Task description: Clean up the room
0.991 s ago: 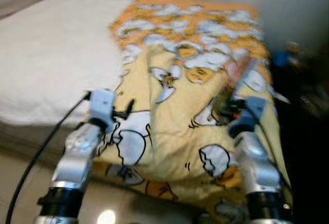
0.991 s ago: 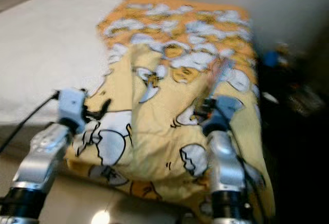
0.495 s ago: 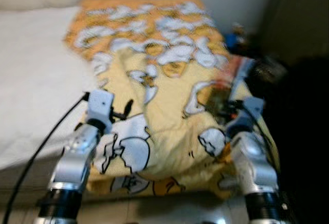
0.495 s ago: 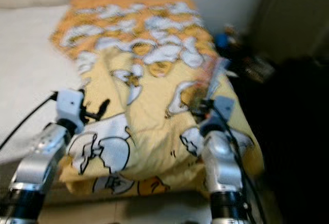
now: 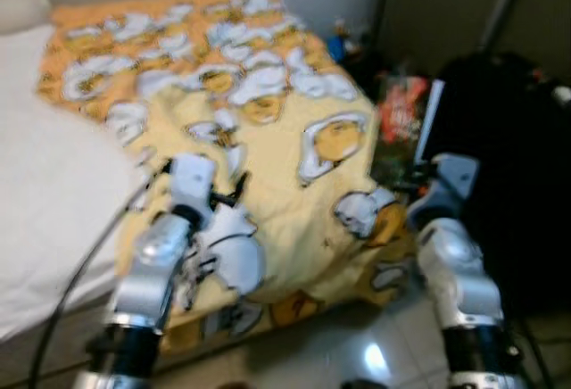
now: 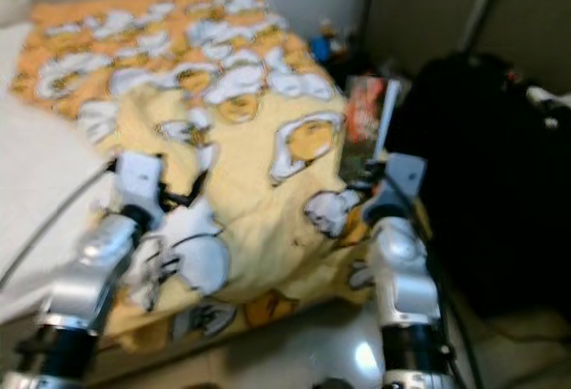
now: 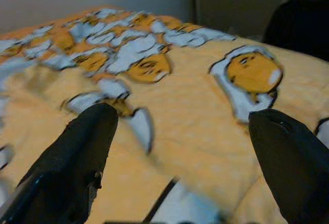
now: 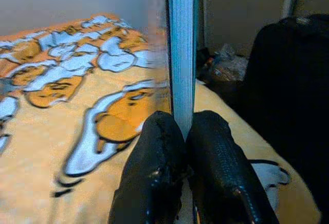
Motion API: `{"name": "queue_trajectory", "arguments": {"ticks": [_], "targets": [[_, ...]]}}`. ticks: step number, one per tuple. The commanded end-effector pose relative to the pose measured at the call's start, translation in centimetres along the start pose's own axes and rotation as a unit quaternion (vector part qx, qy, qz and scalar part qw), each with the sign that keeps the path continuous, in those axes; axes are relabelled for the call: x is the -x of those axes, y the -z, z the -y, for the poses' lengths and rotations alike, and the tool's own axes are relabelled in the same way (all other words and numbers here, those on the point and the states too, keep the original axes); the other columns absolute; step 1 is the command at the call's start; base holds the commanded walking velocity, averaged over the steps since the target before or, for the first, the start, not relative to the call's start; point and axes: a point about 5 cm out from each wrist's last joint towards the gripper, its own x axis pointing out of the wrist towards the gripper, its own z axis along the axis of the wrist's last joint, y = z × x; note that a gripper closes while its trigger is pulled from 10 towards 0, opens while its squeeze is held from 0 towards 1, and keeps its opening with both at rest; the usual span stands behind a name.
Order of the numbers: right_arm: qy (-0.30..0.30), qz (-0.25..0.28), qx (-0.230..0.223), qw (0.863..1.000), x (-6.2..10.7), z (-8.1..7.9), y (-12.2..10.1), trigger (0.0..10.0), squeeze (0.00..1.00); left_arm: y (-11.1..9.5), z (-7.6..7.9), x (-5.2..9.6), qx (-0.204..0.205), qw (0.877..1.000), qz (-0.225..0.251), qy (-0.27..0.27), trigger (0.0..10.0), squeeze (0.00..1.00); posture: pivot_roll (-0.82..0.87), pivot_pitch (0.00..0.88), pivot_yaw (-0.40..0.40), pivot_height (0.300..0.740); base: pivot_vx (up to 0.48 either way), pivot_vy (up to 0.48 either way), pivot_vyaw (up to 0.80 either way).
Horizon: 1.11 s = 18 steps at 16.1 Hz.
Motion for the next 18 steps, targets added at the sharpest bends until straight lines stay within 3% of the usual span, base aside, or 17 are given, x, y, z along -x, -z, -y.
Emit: {"name": "queue_trajectory", "arguments": {"ticks": [1,7,11,16,18], "targets": [[-0.03,0.039,-0.002,0.999,-0.3,-1.5,-1.7,10.0,0.0,-0.2,-1.4,0.4,-0.007,1.0,-0.001,-0.021,10.0,0.0,0.02,0.0,0.053,0.74,0.0,0.352,0.0],[-0.068,0.013,0.005,0.998,-0.4,-2.7,-0.9,10.0,0.0,0.2,-2.3,0.9,-0.005,0.999,-0.003,-0.052,10.0,0.0,0.02,0.0,0.037,0.74,0.0,0.359,0.0],[-0.058,0.0,0.016,0.998,-0.7,-2.1,-0.7,10.0,0.0,0.0,-2.3,0.7,0.003,0.998,-0.001,-0.066,10.0,0.0,0.04,0.0,0.03,0.74,0.0,0.361,0.0],[-0.062,-0.006,0.013,0.998,-0.7,-3.0,-0.3,10.0,0.0,-0.5,-3.3,0.5,-0.003,0.997,0.004,-0.083,10.0,0.0,0.05,0.0,0.027,0.74,0.0,0.362,0.0],[-0.059,-0.006,0.015,0.998,-0.8,-2.7,-0.4,10.0,0.0,-0.4,-3.1,0.4,-0.001,0.997,0.002,-0.083,10.0,0.0,0.05,0.0,0.025,0.74,0.0,0.362,0.0]]}}
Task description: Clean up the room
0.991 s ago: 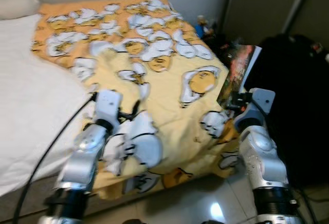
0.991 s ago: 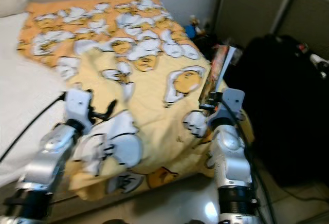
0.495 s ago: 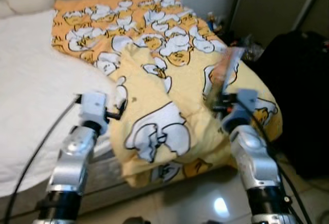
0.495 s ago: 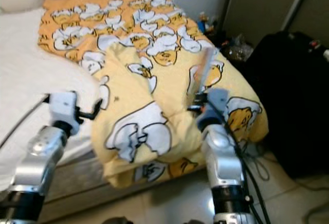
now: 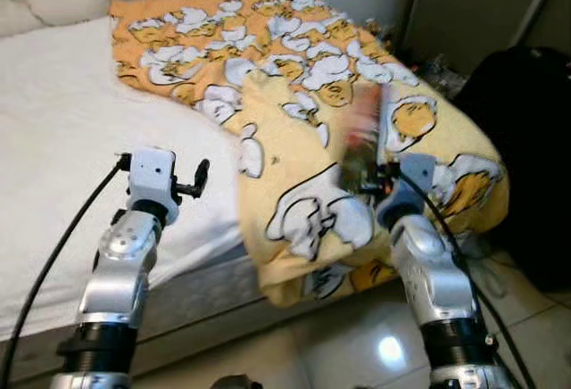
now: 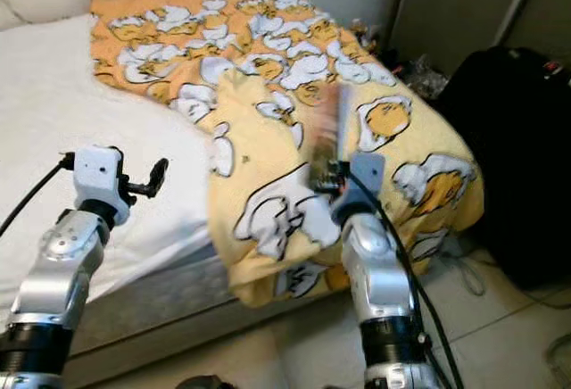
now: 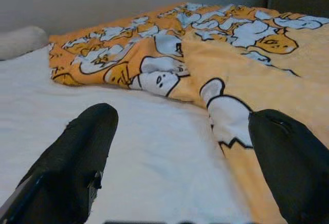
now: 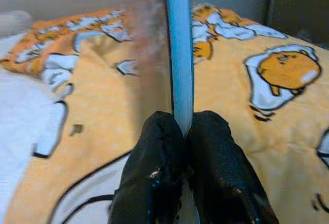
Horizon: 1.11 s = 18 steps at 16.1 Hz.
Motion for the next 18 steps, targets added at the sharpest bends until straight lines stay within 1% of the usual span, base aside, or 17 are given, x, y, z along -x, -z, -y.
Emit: {"name": "queue_trajectory", "arguments": {"ticks": [1,2,5,7,8,9,10,12,15,16,18], "targets": [[0.011,0.015,-0.002,1.0,-0.1,0.5,-0.8,10.0,0.0,0.1,0.3,-0.1,0.011,1.0,-0.013,0.007,10.0,0.0,0.04,0.0,0.027,0.74,0.0,0.345,0.0],[0.012,0.015,0.001,1.0,-0.2,0.5,-0.9,10.0,0.0,0.3,0.4,-0.1,0.029,0.999,-0.021,0.011,10.0,0.0,0.03,0.0,0.034,0.74,0.0,0.345,0.0],[0.021,0.023,0.003,1.0,-0.4,0.9,-1.5,10.0,0.0,0.4,0.6,-0.3,0.045,0.999,-0.025,0.012,10.0,0.0,0.02,0.0,0.039,0.74,0.0,0.333,0.0],[0.026,0.022,0.0,0.999,-0.4,1.2,-1.4,10.0,0.0,0.4,0.8,-0.3,0.045,0.999,-0.025,0.012,10.0,0.0,0.04,0.0,0.028,0.74,0.0,0.326,0.0],[0.025,0.018,-0.01,0.999,-0.4,0.9,-1.1,10.0,0.0,0.2,0.6,-0.2,0.038,0.999,-0.025,0.011,10.0,0.0,0.04,0.0,0.031,0.74,0.0,0.326,0.0],[0.02,0.014,-0.008,1.0,-0.4,0.6,-0.8,10.0,0.0,0.0,0.3,-0.3,0.04,0.999,-0.025,0.011,10.0,0.0,0.05,0.0,0.03,0.74,0.0,0.322,0.0],[0.02,0.014,-0.008,1.0,-0.4,0.5,-0.8,10.0,0.0,-0.1,0.2,-0.3,0.041,0.999,-0.025,0.011,10.0,0.0,0.05,0.0,0.029,0.74,0.0,0.322,0.0],[0.006,0.015,-0.013,1.0,-0.5,0.0,-0.8,10.0,0.0,-0.4,-0.1,-0.4,0.032,0.999,-0.018,0.004,10.0,0.0,0.07,0.0,0.027,0.74,0.0,0.324,0.0],[-0.015,0.013,0.0,1.0,-0.5,-0.2,-0.8,10.0,0.0,-0.4,-0.3,-0.5,0.03,0.999,-0.016,0.001,10.0,0.0,0.06,0.0,0.031,0.74,0.0,0.321,0.0],[-0.013,0.019,0.008,1.0,-0.6,-0.1,-1.2,10.0,0.0,-0.4,-0.3,-0.5,0.029,0.999,-0.017,0.003,10.0,0.0,0.04,0.0,0.035,0.74,0.0,0.319,0.0],[-0.011,0.025,0.007,1.0,-0.8,0.1,-1.7,10.0,0.0,-0.3,-0.1,-0.5,0.031,0.999,-0.017,0.004,10.0,0.0,0.04,0.0,0.04,0.74,0.0,0.317,0.0]]}}
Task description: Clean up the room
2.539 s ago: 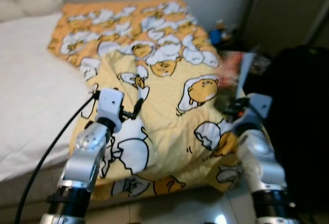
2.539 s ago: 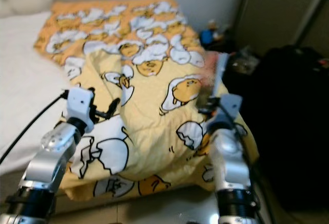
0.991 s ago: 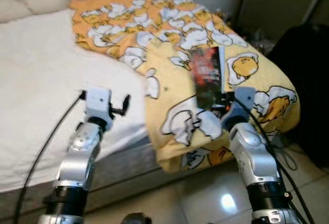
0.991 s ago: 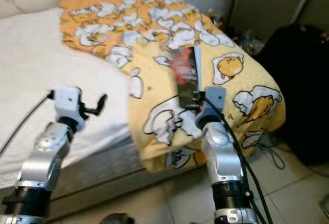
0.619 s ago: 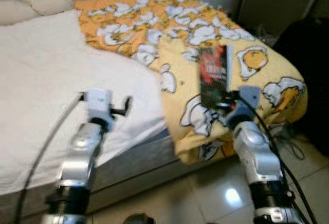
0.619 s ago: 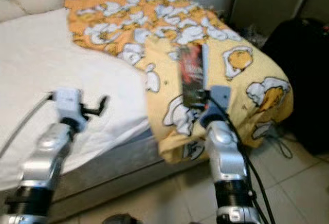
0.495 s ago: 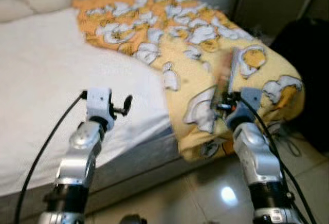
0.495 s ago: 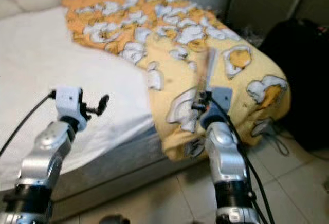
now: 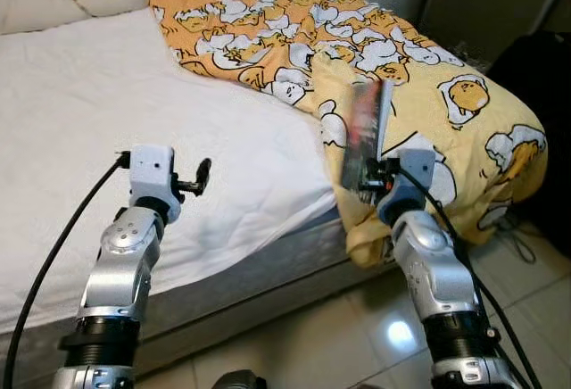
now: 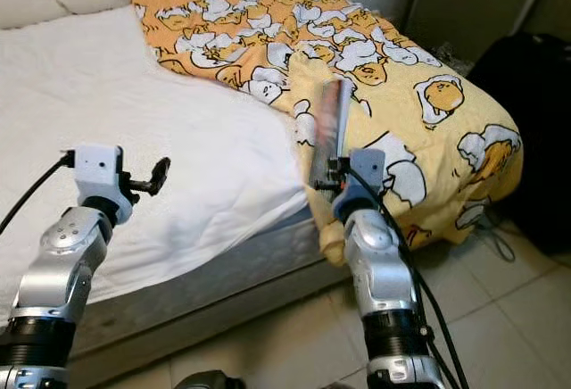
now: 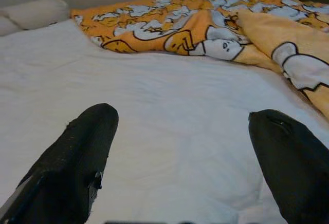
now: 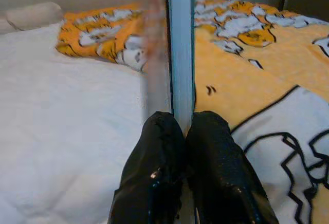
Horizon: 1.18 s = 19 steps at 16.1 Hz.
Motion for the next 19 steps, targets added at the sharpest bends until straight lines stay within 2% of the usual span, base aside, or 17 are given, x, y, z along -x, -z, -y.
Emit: {"name": "queue_trajectory", "arguments": {"ticks": [1,2,5,19], "targets": [[0.004,0.024,0.003,1.0,-0.09,0.54,-1.22,10.0,0.0,-0.06,0.93,-0.22,0.001,1.0,0.002,0.011,10.0,0.0,0.04,0.0,0.041,0.74,0.0,0.319,0.0],[0.003,0.024,0.002,1.0,-0.12,0.55,-1.22,10.0,0.0,-0.06,1.18,-0.24,-0.001,1.0,0.001,0.014,10.0,0.0,0.05,0.0,0.038,0.74,0.0,0.315,0.0],[-0.011,0.026,0.004,1.0,-0.38,-0.29,-1.34,10.0,0.0,-0.65,0.64,-0.57,-0.009,1.0,0.007,0.01,10.0,0.0,0.06,0.0,0.038,0.74,0.0,0.33,0.0],[-0.022,0.016,0.008,1.0,-0.27,-0.27,-0.95,10.0,0.0,-0.67,0.57,-0.65,-0.007,1.0,0.011,0.003,10.0,0.0,0.07,0.0,0.028,0.74,0.0,0.34,0.0]]}}
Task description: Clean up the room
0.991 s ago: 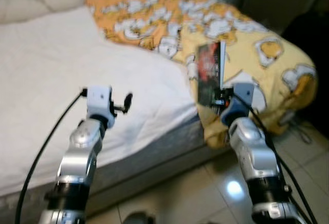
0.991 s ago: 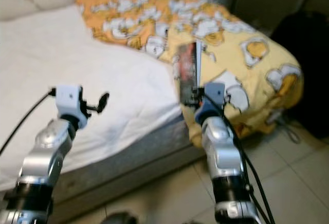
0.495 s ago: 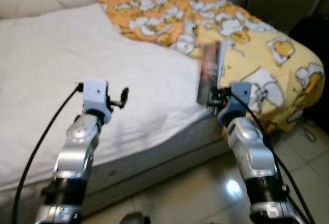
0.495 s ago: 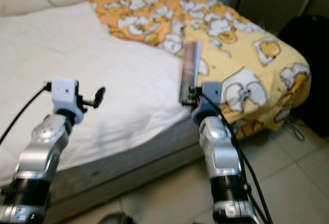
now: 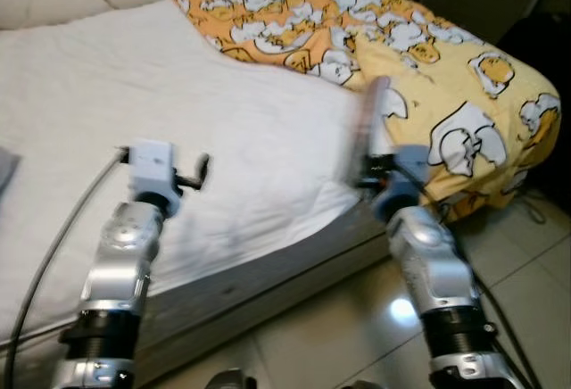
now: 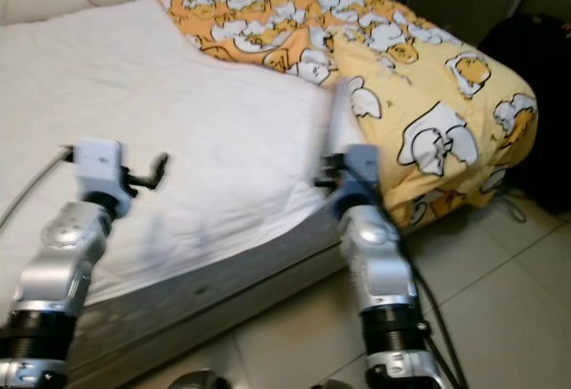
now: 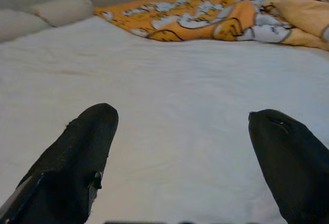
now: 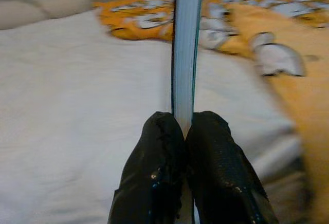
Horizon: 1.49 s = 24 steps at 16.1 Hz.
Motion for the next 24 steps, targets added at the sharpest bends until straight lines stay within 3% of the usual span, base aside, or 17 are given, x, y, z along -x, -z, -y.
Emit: {"name": "queue_trajectory", "arguments": {"ticks": [1,18,21,24], "targets": [[0.007,0.024,0.006,1.0,-0.02,0.64,-1.14,10.0,0.0,-0.06,0.88,-0.12,0.001,1.0,0.001,0.014,10.0,0.0,0.07,0.0,0.028,0.74,0.0,0.334,0.0],[0.007,0.021,0.005,1.0,0.04,0.74,-0.89,10.0,0.0,0.18,1.21,-0.12,0.0,1.0,0.0,0.02,10.0,0.0,0.08,0.0,0.03,0.74,0.0,0.339,0.0],[0.008,0.02,0.006,1.0,0.03,0.81,-0.9,10.0,0.0,0.11,1.08,-0.19,-0.007,1.0,0.003,0.01,10.0,0.0,0.08,0.0,0.03,0.74,0.0,0.0,0.0],[-0.007,0.017,0.045,0.999,-0.06,0.55,-0.94,10.0,0.0,-0.12,1.11,-0.28,-0.02,1.0,0.01,0.017,10.0,0.0,0.08,0.0,0.031,0.74,0.0,0.0,0.0]]}}
